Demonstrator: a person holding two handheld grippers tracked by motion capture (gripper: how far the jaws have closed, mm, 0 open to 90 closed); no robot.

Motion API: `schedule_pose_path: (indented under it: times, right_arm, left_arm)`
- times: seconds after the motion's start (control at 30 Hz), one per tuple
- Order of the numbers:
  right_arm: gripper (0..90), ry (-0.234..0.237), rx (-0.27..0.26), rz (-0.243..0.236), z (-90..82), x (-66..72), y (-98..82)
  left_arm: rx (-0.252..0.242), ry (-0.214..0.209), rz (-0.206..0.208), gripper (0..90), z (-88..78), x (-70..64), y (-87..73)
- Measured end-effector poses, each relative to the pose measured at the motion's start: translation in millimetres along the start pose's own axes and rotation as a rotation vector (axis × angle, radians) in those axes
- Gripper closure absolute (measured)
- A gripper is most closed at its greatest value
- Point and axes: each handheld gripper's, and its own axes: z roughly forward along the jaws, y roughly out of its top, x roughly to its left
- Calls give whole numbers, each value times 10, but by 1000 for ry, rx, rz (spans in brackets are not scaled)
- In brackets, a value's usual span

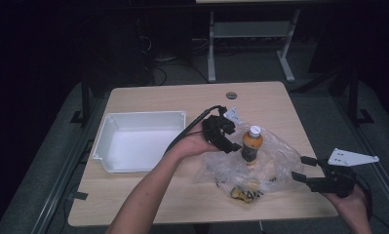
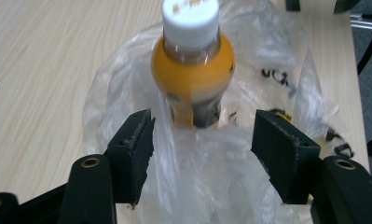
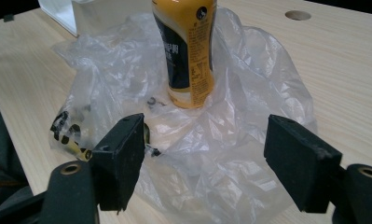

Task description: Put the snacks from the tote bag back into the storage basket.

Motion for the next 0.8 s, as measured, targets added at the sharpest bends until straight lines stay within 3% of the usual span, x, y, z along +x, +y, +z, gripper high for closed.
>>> schedule_pose_path:
  times: [0.3, 0.8]
  right_arm:
    - [271, 2, 11, -14, 18, 7, 4]
    - [270, 8, 11, -21, 16, 21, 16]
  left_arm:
    - [21, -27, 47, 377, 136, 7, 195]
    - [36, -51, 55, 395, 235, 100, 470]
